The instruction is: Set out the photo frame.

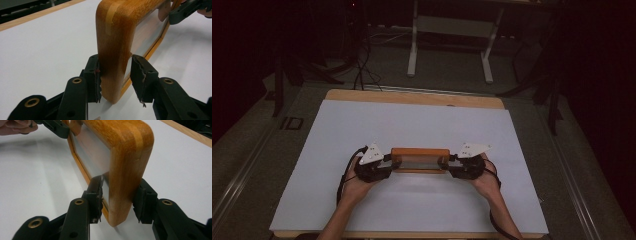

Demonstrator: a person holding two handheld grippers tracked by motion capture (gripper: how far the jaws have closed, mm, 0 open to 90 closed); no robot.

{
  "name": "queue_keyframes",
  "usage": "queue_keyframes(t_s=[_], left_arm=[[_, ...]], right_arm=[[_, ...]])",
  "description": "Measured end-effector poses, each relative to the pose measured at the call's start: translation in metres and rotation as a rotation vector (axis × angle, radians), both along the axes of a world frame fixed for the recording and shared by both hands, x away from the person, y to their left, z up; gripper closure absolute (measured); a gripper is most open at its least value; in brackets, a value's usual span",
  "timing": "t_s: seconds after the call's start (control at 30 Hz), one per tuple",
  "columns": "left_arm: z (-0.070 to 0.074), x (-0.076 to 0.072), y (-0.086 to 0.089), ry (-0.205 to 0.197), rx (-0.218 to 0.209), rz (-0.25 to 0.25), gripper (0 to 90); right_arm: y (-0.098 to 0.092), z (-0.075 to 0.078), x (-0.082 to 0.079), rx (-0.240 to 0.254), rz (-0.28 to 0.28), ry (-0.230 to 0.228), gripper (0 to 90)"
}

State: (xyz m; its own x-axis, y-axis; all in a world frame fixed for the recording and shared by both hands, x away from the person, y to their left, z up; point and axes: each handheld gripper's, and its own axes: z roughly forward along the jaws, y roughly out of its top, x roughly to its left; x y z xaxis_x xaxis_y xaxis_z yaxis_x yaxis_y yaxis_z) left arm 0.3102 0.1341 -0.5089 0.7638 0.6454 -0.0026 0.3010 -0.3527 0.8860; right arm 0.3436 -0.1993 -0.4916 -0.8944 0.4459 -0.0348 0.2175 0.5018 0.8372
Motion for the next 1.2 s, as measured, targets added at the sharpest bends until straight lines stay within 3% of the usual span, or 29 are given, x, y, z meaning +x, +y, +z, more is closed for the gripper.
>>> queue_keyframes(t_s=[0.83, 1.2], left_arm=[[0.0032, 0.0019, 0.0048, 0.054, -0.053, -0.008, 60.7], [0.0035, 0.0035, 0.0065, 0.1, -0.081, -0.009, 60.7]], right_arm=[[-0.0016, 0.0058, -0.0009, 0.039, 0.005, 0.031, 62.5], [-0.0025, 0.0069, -0.0007, 0.061, 0.004, 0.05, 62.6]])
